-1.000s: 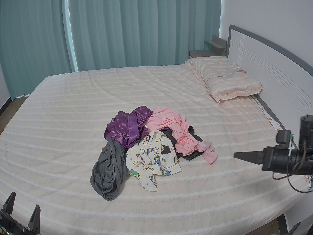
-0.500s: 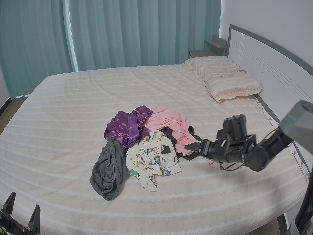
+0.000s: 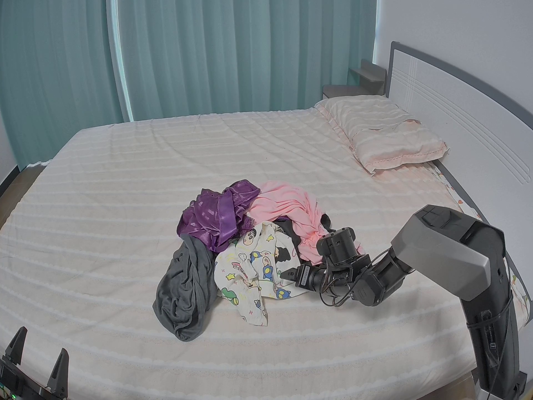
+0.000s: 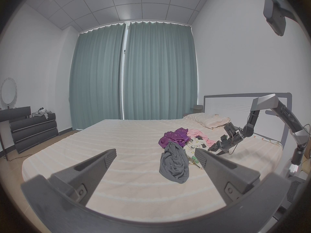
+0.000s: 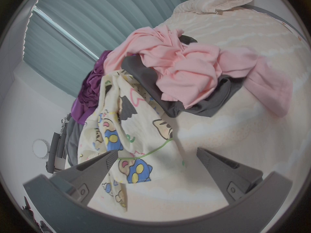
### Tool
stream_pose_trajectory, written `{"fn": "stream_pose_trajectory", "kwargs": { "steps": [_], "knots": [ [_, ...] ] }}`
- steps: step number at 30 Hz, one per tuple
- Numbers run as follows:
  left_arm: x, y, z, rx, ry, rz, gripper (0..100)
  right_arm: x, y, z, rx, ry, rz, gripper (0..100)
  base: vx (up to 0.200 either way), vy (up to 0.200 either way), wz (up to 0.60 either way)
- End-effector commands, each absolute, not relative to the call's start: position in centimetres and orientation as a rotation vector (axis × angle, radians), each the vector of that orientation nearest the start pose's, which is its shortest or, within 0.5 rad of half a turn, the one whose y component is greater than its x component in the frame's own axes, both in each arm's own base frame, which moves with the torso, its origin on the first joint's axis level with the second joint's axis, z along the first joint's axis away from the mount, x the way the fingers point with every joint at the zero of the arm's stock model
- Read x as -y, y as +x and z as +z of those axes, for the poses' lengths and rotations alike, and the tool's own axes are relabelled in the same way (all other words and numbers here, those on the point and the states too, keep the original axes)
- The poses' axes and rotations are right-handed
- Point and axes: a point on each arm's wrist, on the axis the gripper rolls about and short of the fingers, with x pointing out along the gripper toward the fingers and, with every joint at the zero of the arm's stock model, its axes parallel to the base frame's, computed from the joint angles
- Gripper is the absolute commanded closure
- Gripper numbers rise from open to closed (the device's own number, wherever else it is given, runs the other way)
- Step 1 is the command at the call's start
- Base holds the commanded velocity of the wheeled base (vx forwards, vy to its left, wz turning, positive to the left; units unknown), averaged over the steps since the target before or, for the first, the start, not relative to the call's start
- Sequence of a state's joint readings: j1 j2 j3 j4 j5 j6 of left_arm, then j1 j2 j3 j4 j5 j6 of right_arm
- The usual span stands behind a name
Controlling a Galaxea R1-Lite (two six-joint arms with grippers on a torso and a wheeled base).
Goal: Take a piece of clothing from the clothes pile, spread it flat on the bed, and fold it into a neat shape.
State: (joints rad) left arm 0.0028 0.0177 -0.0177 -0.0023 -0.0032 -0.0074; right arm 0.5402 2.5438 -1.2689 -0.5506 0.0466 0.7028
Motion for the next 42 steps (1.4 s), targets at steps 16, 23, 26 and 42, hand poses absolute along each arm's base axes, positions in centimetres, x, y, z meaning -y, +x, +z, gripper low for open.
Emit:
{"fn": "stream_pose_trajectory", "kwargs": {
  "steps": [16, 23, 26, 42],
  "knots": [
    [0.0, -2.2, 7.6, -0.008, -0.008, 0.000, 0, -25.8, 39.9, -5.4, -0.867, 0.464, 0.308, 100, 0.000, 0.000, 0.00],
    [0.0, -2.2, 7.6, -0.008, -0.008, 0.000, 0, -25.7, 39.9, -5.3, -0.866, 0.461, 0.297, 100, 0.000, 0.000, 0.00],
    [0.0, -2.2, 7.6, -0.008, -0.008, 0.000, 0, -25.5, 39.7, -5.3, -0.865, 0.455, 0.281, 100, 0.000, 0.000, 0.00],
    [0.0, -2.2, 7.6, -0.008, -0.008, 0.000, 0, -20.9, 32.4, 1.1, -0.912, 0.481, 0.245, 100, 0.000, 0.000, 0.00]
  ]
}}
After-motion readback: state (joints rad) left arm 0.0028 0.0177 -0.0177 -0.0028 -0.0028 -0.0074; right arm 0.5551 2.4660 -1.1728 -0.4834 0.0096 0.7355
